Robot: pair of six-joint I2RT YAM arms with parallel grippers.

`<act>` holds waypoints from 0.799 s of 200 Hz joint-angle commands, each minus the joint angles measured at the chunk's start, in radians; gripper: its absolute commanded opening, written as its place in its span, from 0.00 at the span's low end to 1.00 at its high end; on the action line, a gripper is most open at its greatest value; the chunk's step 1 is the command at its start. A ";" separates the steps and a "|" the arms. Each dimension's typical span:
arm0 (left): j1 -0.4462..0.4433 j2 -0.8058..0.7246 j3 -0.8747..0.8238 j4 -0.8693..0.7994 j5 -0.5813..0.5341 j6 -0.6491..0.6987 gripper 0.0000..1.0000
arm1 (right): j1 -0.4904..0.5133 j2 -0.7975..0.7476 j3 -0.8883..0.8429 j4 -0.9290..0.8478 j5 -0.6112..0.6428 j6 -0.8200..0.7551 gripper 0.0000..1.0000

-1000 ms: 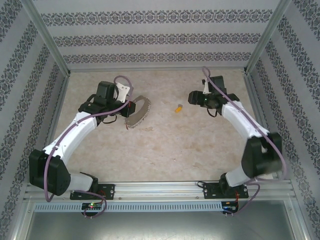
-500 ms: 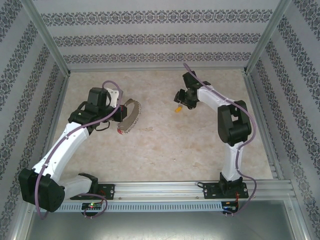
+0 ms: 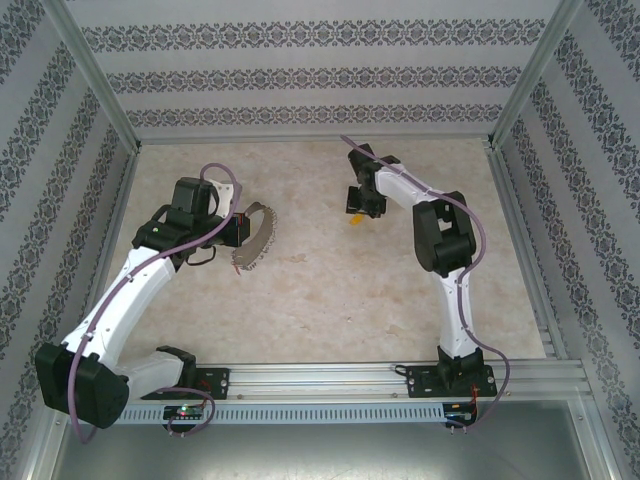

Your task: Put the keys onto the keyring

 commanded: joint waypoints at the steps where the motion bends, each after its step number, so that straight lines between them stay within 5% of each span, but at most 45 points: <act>1: 0.015 0.006 -0.003 0.040 0.020 -0.038 0.00 | 0.014 0.020 0.033 -0.071 0.039 -0.047 0.42; 72: 0.014 0.038 0.000 0.060 0.035 -0.067 0.00 | 0.055 -0.075 -0.148 -0.039 -0.033 -0.134 0.25; 119: 0.015 0.063 0.002 0.064 0.049 -0.068 0.00 | 0.116 -0.273 -0.393 -0.035 -0.039 -0.131 0.26; 160: 0.015 0.081 -0.004 0.096 0.066 -0.076 0.00 | 0.147 -0.481 -0.559 -0.026 -0.047 -0.136 0.37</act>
